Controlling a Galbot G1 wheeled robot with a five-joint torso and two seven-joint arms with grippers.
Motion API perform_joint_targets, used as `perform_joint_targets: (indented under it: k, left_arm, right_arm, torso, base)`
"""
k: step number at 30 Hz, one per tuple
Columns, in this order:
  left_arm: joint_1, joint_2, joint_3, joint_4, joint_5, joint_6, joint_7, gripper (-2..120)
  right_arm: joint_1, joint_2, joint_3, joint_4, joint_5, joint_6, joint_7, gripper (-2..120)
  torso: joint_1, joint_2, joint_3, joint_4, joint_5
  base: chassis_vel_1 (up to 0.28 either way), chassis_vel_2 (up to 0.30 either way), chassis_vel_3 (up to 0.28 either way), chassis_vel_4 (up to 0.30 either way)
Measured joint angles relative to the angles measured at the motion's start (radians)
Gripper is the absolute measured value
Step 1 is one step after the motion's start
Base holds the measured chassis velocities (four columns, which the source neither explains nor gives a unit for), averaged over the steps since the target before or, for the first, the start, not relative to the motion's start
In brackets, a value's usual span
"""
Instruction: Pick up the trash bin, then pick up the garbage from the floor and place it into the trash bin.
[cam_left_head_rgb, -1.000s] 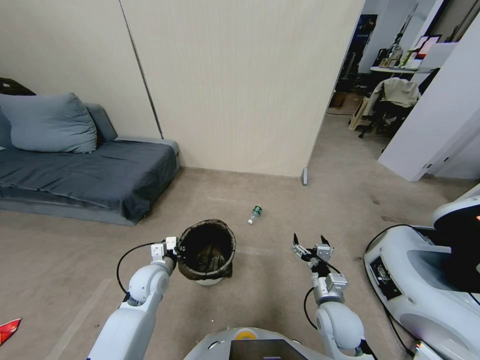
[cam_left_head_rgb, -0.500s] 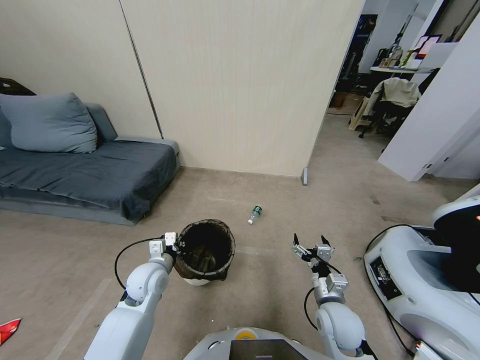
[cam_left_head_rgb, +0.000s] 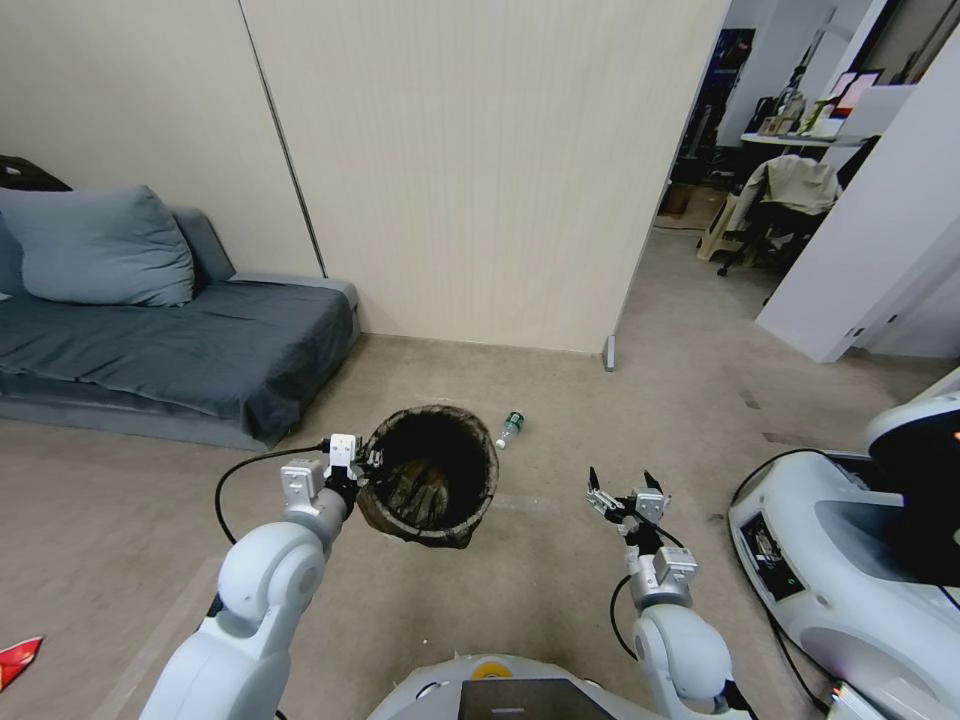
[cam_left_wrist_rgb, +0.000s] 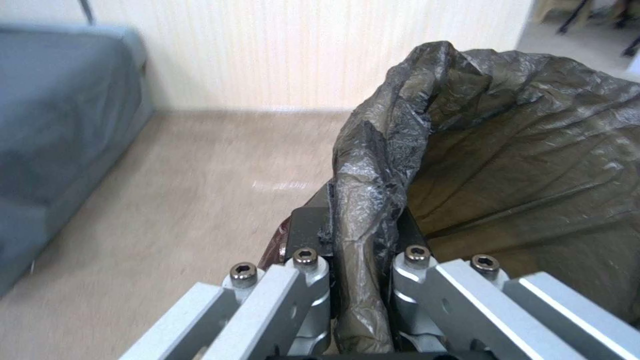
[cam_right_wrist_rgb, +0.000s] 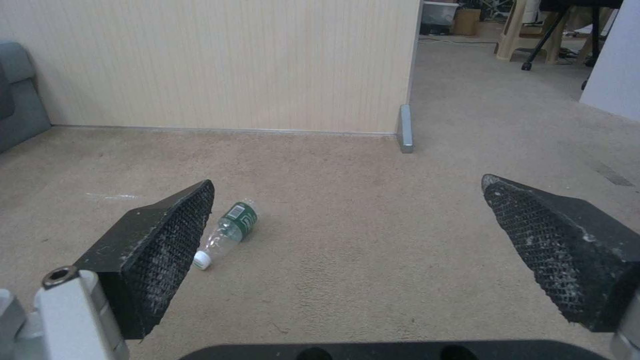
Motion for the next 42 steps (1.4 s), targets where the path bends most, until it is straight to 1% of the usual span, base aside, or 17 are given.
perform_joint_targets:
  k: [5,7,8,17,42]
  left_arm:
    - [0.012,0.002,-0.007,-0.032,-0.001,0.000,0.006,5]
    - [0.031,0.003,-0.016,-0.065,0.001,0.000,0.011,5]
    - [0.040,0.002,-0.020,-0.067,0.003,0.000,0.011,5]
    - [0.051,-0.010,-0.040,-0.067,0.005,0.000,-0.005,5]
    - [0.050,-0.027,-0.044,-0.062,0.008,0.000,-0.010,5]
  right_arm:
    - [-0.001,0.001,0.000,0.000,0.000,0.001,0.000,100]
    - [-0.005,0.002,0.000,0.002,0.001,0.005,0.000,100]
    - [-0.007,0.002,0.000,0.005,0.002,0.006,0.000,100]
    - [-0.009,0.003,0.008,0.020,0.007,0.015,-0.010,100]
    - [-0.009,-0.007,0.023,0.024,0.007,0.026,-0.025,100]
  torso:
    - [0.000,0.000,0.000,-0.0001,-0.0001]
    - [0.000,0.000,0.000,0.0000,0.0001]
    - [0.000,0.000,0.000,-0.0002,-0.0002]
    - [0.000,0.000,0.000,-0.0001,-0.0001]
    - [0.000,0.000,0.000,-0.0001,-0.0002]
  base:
    - [0.000,0.000,0.000,0.000]
    - [0.000,0.000,0.000,0.000]
    - [0.000,0.000,0.000,0.000]
    - [0.000,0.000,0.000,0.000]
    - [-0.006,0.005,0.005,-0.003]
